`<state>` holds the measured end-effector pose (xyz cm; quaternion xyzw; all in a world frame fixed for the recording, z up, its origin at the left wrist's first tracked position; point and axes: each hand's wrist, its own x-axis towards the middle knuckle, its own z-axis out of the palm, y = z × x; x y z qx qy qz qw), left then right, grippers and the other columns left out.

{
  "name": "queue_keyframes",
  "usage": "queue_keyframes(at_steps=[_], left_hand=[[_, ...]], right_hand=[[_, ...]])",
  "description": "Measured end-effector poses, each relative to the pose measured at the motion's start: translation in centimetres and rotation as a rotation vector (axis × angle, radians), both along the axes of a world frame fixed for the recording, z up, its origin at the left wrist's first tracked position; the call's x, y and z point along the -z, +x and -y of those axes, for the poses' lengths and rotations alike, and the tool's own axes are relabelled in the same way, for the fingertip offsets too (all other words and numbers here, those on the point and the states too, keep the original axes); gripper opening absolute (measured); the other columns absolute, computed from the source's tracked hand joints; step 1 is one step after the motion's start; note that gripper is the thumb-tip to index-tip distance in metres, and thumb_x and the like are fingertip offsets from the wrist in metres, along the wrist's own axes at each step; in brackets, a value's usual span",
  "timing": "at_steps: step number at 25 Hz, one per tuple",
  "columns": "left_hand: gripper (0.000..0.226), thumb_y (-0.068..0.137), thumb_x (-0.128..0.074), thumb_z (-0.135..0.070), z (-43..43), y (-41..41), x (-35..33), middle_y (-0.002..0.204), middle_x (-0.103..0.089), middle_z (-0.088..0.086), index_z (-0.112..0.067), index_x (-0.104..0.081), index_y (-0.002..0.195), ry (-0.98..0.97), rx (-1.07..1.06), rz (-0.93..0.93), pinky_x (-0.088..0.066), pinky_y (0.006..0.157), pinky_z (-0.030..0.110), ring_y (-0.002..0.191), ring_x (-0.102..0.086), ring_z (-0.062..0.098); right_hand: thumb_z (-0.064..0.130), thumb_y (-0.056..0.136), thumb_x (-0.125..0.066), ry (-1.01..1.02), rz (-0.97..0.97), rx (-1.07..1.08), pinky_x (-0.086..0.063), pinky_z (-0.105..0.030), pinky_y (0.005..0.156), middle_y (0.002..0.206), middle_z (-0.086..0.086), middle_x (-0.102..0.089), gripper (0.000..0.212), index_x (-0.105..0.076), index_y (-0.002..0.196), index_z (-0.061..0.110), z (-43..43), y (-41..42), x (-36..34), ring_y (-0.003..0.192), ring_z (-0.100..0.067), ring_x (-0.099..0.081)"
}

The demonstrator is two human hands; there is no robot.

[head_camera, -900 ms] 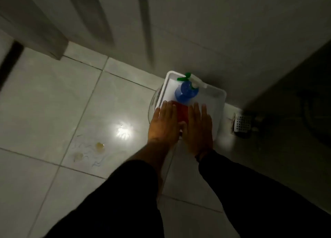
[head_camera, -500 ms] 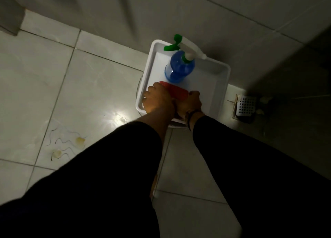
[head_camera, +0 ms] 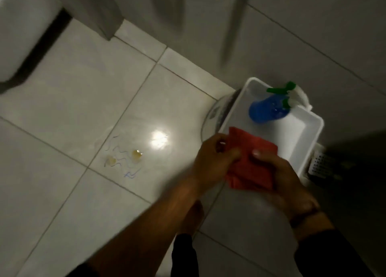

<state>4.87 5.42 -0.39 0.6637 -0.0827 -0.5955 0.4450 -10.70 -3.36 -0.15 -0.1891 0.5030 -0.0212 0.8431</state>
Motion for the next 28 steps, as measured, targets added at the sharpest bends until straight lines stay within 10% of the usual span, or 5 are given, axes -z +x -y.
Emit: queue_keyframes(at_steps=[10,14,19,23,28], left_hand=[[0.061,0.1,-0.057,-0.057,-32.2,6.8,14.8,0.148,-0.063,0.0,-0.031,-0.05,0.155,0.57,-0.294,0.44,-0.051,0.112,0.045,0.133,-0.063,0.024],[0.079,0.105,-0.043,-0.059,-42.1,9.4,26.3,0.176,-0.033,0.01,-0.018,-0.028,0.17,0.756,-0.029,0.73,-0.032,0.127,0.051,0.163,-0.031,0.032],[0.076,0.106,-0.035,-0.052,-45.9,14.2,38.9,0.182,-0.01,0.012,-0.022,-0.016,0.174,0.745,-0.022,0.972,-0.007,0.133,0.065,0.169,-0.009,0.037],[0.073,0.107,-0.033,-0.051,-47.5,13.4,44.3,0.183,-0.009,0.013,-0.025,-0.019,0.173,0.744,-0.054,1.189,-0.007,0.13,0.071,0.169,-0.008,0.037],[0.076,0.103,-0.039,-0.051,-47.6,13.1,46.5,0.182,-0.014,0.013,-0.024,-0.021,0.171,0.749,-0.106,1.355,-0.011,0.13,0.07,0.168,-0.013,0.038]], right_hand=[[0.034,0.102,-0.063,-0.406,-0.237,-0.496,-0.066,-0.065,0.075,0.109,-0.015,-0.087,0.054,-0.055,0.154,0.018,-17.6,16.1,11.3,0.1,-0.051,-0.079],[0.01,0.111,-0.055,-0.869,-0.234,-0.685,-0.054,-0.026,0.066,0.148,-0.021,-0.064,0.045,-0.053,0.156,0.007,-18.3,23.1,22.5,0.103,-0.029,-0.073],[0.023,0.107,-0.054,-1.55,-0.236,-0.971,-0.032,-0.039,0.135,0.166,-0.015,-0.05,0.055,-0.048,0.158,0.002,-18.3,30.9,35.6,0.158,-0.038,-0.042],[0.038,0.106,-0.05,-1.816,-0.293,-1.322,-0.016,-0.061,0.137,0.176,-0.025,-0.03,0.072,-0.034,0.164,-0.001,-21.2,33.0,41.6,0.165,-0.048,-0.019],[0.053,0.101,-0.036,-1.957,-0.352,-1.182,-0.013,-0.059,0.138,0.181,-0.02,-0.018,0.086,-0.024,0.169,0.002,-26.9,39.8,43.5,0.169,-0.039,-0.012]])
